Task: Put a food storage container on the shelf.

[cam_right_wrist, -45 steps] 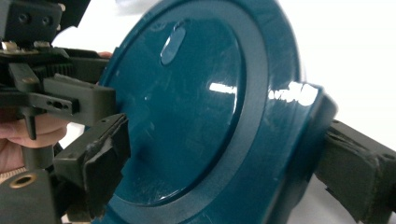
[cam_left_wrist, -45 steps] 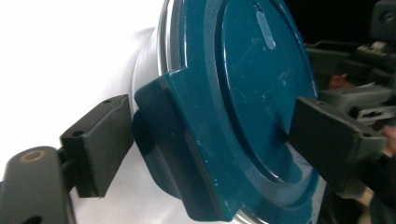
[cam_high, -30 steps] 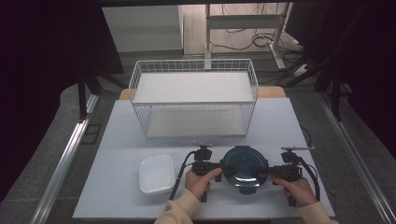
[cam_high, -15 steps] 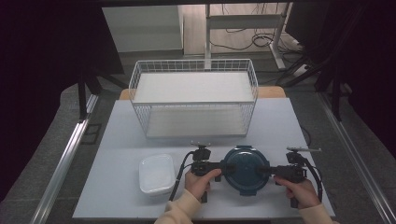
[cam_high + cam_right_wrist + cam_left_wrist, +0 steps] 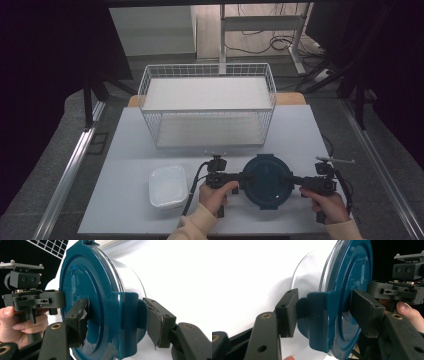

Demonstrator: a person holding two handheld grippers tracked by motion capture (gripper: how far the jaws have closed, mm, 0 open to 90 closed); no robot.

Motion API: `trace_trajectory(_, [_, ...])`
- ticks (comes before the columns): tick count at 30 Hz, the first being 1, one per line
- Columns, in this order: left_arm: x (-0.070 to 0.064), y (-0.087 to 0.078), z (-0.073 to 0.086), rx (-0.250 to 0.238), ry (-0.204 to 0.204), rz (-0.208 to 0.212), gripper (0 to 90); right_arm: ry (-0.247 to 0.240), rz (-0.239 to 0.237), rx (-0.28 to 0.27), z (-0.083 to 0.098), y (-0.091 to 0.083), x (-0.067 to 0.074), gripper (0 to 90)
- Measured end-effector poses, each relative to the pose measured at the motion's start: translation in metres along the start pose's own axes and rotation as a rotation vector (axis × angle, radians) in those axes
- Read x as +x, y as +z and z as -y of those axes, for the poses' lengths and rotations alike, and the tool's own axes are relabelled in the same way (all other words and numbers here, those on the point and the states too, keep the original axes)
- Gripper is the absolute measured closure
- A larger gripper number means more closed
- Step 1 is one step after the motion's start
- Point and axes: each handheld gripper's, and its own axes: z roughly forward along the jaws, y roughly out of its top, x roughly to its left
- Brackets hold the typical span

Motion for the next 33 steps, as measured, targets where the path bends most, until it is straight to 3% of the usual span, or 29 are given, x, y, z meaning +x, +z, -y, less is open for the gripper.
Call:
trace_trajectory(7, [-0.006,-0.010,-0.005,0.001,0.022,0.022,41.9,-0.038,-0.001,-0.038,-0.003,-0.009,0.012,40.0])
trace_trajectory(17, [-0.013,-0.021,-0.006,-0.010,0.040,0.013,41.9,-0.066,-0.013,-0.044,-0.003,-0.010,0.022,40.2])
trace_trajectory(25, [-0.026,-0.039,-0.014,-0.028,0.085,-0.007,42.1,-0.096,-0.042,-0.073,-0.009,-0.012,0.037,40.4])
trace_trajectory(33, [-0.027,-0.048,-0.021,-0.038,0.083,-0.011,42.1,-0.106,-0.053,-0.081,-0.014,-0.010,0.044,40.7])
